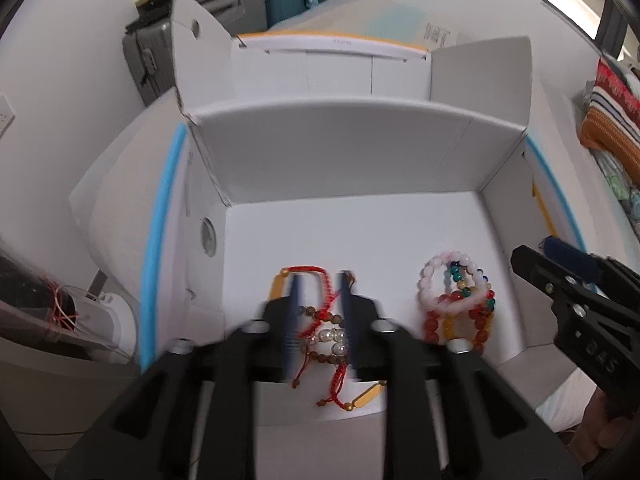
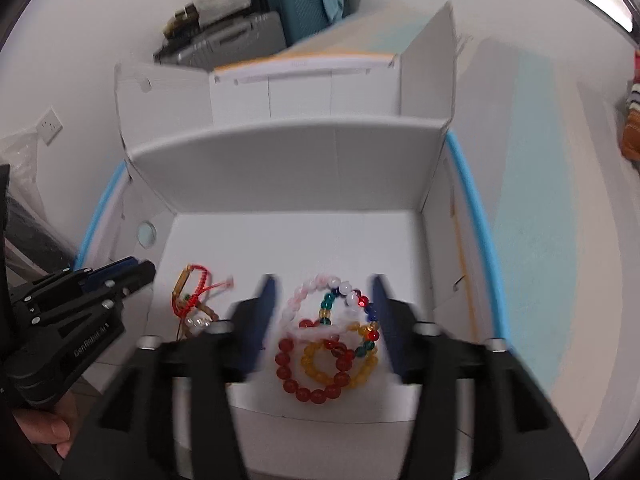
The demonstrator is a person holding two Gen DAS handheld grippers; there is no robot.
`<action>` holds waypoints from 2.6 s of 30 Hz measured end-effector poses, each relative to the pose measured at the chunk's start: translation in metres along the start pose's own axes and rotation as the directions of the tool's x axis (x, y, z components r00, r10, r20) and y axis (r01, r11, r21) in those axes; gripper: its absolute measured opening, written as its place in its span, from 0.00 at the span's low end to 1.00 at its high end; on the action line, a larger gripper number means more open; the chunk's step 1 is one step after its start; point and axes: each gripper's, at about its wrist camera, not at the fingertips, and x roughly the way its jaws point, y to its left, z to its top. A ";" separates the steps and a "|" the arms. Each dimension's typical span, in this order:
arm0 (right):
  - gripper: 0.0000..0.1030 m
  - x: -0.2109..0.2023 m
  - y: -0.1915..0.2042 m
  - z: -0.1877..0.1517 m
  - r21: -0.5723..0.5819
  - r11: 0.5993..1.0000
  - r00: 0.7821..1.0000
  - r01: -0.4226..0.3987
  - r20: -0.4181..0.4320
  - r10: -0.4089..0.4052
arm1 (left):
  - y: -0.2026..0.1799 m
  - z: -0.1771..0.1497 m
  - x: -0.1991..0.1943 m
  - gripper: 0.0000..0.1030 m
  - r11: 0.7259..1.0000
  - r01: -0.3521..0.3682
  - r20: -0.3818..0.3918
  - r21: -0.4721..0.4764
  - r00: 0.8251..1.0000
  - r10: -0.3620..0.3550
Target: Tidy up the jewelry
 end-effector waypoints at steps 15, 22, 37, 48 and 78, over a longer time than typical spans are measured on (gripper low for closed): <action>0.93 -0.113 -0.011 -0.057 0.003 0.999 0.976 0.046 0.214 -0.046 | -0.007 -0.060 -0.116 0.95 1.000 -0.006 0.252 -0.027 0.968 0.013; 0.93 -0.132 -0.009 -0.097 0.007 0.996 0.971 0.087 0.222 -0.086 | -0.011 -0.101 -0.129 0.95 1.000 -0.004 0.251 -0.018 0.968 0.009; 0.93 -0.126 -0.009 -0.116 0.017 0.993 0.977 0.113 0.179 -0.114 | -0.018 -0.130 -0.125 0.95 1.000 -0.005 0.230 0.008 0.973 0.003; 0.93 -0.122 -0.011 -0.119 0.019 0.993 0.979 0.119 0.164 -0.120 | -0.019 -0.133 -0.120 0.95 1.000 0.005 0.219 0.014 0.976 -0.008; 0.93 -0.124 -0.010 -0.121 0.018 0.993 0.980 0.116 0.160 -0.118 | -0.024 -0.134 -0.117 0.95 0.998 -0.063 0.206 -0.006 0.977 0.063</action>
